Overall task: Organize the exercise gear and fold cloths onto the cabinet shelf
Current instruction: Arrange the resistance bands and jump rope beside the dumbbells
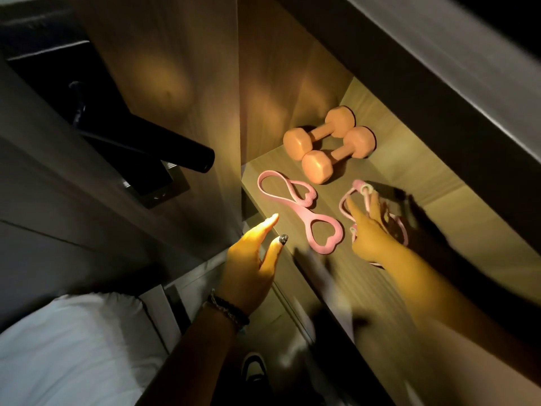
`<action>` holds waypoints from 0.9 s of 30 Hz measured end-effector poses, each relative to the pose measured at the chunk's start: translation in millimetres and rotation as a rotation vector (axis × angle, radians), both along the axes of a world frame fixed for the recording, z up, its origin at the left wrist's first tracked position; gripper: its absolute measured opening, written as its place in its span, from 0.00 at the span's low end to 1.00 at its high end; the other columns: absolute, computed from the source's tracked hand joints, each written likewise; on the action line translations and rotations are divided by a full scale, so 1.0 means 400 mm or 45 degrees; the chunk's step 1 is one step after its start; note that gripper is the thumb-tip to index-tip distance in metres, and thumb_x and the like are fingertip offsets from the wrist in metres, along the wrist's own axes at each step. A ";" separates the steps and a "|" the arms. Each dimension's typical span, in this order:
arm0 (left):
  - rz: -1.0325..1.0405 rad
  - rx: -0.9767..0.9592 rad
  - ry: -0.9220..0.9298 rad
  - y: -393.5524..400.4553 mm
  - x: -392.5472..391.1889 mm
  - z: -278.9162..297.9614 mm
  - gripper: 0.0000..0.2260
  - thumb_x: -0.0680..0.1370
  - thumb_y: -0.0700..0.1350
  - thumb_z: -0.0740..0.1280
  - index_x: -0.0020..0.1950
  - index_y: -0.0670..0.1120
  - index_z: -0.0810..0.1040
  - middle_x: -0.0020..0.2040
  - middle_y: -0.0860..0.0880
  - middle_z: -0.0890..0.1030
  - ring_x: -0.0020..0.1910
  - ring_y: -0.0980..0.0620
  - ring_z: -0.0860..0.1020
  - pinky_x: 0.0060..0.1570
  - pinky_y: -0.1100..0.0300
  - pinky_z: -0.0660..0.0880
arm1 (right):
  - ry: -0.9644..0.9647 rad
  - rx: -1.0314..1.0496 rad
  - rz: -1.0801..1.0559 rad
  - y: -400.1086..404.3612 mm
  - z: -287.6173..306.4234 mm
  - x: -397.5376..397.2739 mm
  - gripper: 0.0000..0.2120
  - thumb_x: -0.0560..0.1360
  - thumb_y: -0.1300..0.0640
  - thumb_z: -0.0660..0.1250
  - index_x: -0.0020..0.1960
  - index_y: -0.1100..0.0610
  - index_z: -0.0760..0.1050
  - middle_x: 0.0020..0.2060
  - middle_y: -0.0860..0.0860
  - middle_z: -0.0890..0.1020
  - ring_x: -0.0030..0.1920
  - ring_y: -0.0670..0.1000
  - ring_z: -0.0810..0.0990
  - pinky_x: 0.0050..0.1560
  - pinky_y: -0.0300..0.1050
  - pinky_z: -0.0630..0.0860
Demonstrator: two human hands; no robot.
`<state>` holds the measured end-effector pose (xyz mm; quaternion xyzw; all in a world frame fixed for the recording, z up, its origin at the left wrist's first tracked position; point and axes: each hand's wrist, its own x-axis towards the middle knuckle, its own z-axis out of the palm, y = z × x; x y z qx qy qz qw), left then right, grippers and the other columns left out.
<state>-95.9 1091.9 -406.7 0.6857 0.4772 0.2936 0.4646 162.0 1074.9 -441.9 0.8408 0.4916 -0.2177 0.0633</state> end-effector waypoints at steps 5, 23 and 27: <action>-0.090 0.175 0.174 0.007 -0.018 0.045 0.18 0.80 0.41 0.64 0.70 0.42 0.71 0.67 0.45 0.76 0.67 0.52 0.73 0.66 0.61 0.70 | -0.107 0.017 0.072 -0.066 0.035 -0.052 0.44 0.73 0.66 0.65 0.79 0.47 0.42 0.76 0.57 0.35 0.76 0.64 0.39 0.74 0.60 0.51; -0.255 0.590 0.311 -0.370 -0.122 0.445 0.26 0.80 0.48 0.59 0.77 0.49 0.56 0.75 0.56 0.58 0.75 0.61 0.56 0.71 0.67 0.54 | 0.212 0.617 0.486 -0.520 0.431 -0.296 0.36 0.78 0.58 0.61 0.78 0.46 0.44 0.78 0.42 0.49 0.75 0.41 0.40 0.73 0.40 0.40; -0.186 0.611 0.202 -0.568 -0.131 0.528 0.25 0.81 0.52 0.58 0.77 0.52 0.55 0.74 0.60 0.56 0.75 0.64 0.54 0.70 0.74 0.52 | 0.199 0.665 0.586 -0.710 0.549 -0.354 0.37 0.78 0.59 0.60 0.78 0.47 0.42 0.77 0.41 0.47 0.76 0.41 0.37 0.74 0.42 0.37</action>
